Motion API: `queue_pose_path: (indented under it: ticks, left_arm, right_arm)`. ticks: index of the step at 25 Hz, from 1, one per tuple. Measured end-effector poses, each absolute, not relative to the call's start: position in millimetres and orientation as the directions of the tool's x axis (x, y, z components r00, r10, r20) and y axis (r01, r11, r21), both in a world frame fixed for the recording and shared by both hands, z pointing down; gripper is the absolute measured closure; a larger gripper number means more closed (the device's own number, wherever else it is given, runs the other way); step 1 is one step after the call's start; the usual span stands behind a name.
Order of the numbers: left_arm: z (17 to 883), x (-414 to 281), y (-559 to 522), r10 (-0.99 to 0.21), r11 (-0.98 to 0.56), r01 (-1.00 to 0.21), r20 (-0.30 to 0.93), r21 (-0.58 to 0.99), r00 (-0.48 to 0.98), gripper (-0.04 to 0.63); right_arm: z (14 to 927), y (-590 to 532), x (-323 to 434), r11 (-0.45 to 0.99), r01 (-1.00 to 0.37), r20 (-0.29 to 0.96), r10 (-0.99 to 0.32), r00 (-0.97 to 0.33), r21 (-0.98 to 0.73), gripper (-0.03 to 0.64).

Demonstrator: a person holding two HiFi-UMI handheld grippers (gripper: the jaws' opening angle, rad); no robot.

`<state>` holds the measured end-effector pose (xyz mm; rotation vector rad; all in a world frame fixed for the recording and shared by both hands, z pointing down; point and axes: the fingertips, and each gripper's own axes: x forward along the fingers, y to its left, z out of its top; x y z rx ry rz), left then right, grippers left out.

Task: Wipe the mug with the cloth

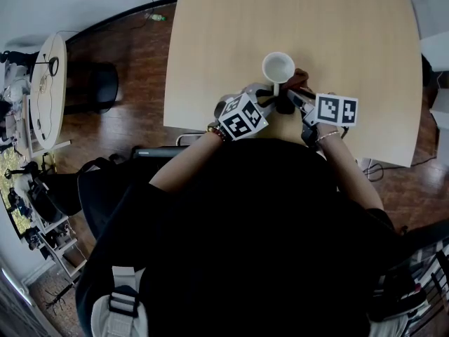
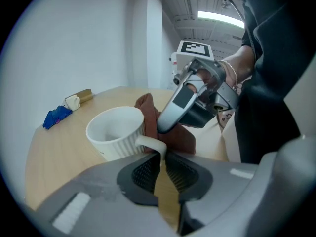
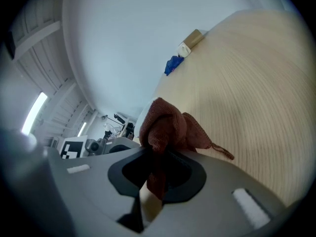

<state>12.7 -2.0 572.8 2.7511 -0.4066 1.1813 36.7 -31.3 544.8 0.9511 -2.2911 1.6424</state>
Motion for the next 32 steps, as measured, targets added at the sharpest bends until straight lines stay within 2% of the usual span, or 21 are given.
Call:
queue_pose_path:
  ticks: [7,12,13,15,17,19,23,27,29,32]
  left_arm:
    - [571.6,12.4,-3.9,-0.211,-0.945,-0.325,0.702,0.032,0.68,0.548]
    - [567.0,-7.2,-3.1,-0.24,-0.918,-0.39,0.691,0.066,0.682,0.534]
    - [566.0,-12.3,-3.5,-0.249,-0.909,-0.41,0.684,0.081,0.686,0.532]
    - [563.0,-22.5,-4.3,-0.256,-0.887,-0.443,0.66,0.129,0.706,0.527]
    - [561.3,-31.1,-3.3,-0.244,-0.873,-0.453,0.639,0.184,0.73,0.49]
    - [558.9,-38.3,-2.5,-0.238,-0.856,-0.461,0.614,0.234,0.752,0.459]
    - [515.7,-55.9,-24.6,-0.367,-0.786,-0.539,0.473,0.303,0.801,0.448]
    - [450.2,-69.1,-58.3,-0.529,-0.755,-0.6,0.295,0.263,0.795,0.489]
    - [424.0,-73.4,-75.1,-0.581,-0.736,-0.621,0.218,0.27,0.784,0.494]
    - [400.4,-80.5,-90.7,-0.624,-0.719,-0.646,0.17,0.257,0.762,0.502]
  right_arm:
    - [578.7,-31.7,43.3,0.196,-0.659,0.566,-0.374,-0.735,-0.726,0.558]
    - [568.4,-18.8,58.5,0.329,-0.688,0.582,-0.369,-0.724,-0.647,0.538]
    - [564.9,-17.3,63.2,0.354,-0.69,0.58,-0.375,-0.723,-0.631,0.524]
    - [558.4,-16.9,69.5,0.377,-0.686,0.564,-0.392,-0.727,-0.623,0.455]
    - [552.1,-17.2,72.1,0.385,-0.67,0.537,-0.404,-0.74,-0.634,0.404]
    - [543.9,-17.7,78.0,0.389,-0.665,0.516,-0.426,-0.743,-0.637,0.383]
    - [513.5,-31.0,103.3,0.385,-0.702,0.464,-0.548,-0.696,-0.599,0.382]
    - [464.7,-50.6,133.4,0.396,-0.762,0.373,-0.696,-0.613,-0.513,0.383]
    - [440.7,-61.8,141.8,0.411,-0.777,0.323,-0.741,-0.589,-0.476,0.382]
    - [413.0,-73.5,141.4,0.443,-0.79,0.27,-0.771,-0.577,-0.424,0.383]
